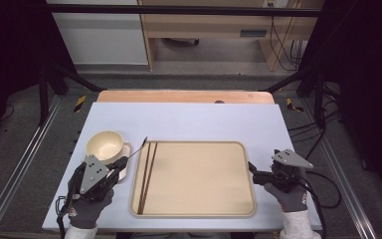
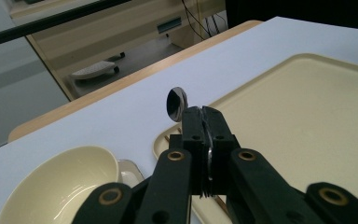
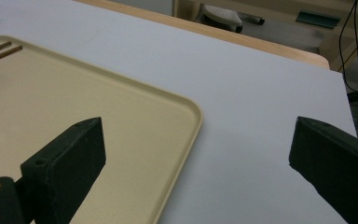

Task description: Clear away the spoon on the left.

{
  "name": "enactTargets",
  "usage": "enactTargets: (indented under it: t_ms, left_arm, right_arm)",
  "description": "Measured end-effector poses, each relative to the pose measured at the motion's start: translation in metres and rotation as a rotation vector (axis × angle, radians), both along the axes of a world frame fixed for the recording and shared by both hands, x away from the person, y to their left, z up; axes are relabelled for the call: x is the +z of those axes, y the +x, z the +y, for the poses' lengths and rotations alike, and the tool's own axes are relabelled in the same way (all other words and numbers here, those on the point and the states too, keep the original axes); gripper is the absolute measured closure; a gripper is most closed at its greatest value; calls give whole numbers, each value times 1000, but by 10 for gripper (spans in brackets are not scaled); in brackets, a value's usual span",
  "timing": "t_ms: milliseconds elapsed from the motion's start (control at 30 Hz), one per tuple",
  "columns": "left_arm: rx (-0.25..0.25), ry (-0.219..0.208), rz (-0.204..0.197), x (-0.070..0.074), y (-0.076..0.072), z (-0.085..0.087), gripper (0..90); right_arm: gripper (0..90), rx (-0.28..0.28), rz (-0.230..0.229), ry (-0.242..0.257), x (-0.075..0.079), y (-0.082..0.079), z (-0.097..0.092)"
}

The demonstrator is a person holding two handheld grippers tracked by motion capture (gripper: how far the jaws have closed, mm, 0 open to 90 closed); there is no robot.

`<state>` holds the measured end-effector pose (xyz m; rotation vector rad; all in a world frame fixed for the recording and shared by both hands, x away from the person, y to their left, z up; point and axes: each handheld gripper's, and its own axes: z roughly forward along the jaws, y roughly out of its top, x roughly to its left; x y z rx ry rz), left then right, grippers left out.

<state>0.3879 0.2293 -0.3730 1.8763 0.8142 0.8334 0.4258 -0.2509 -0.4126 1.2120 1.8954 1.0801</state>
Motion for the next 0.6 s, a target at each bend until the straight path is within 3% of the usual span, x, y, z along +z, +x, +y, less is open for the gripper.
enactTargets:
  t_ms: [300, 600]
  left_arm:
    - [-33, 36, 23, -5, 17, -16, 888]
    - [-64, 64, 67, -25, 31, -36, 888]
  right_arm:
    - [37, 0, 4, -1, 0, 0, 0]
    - [37, 2, 8, -6, -1, 0, 1]
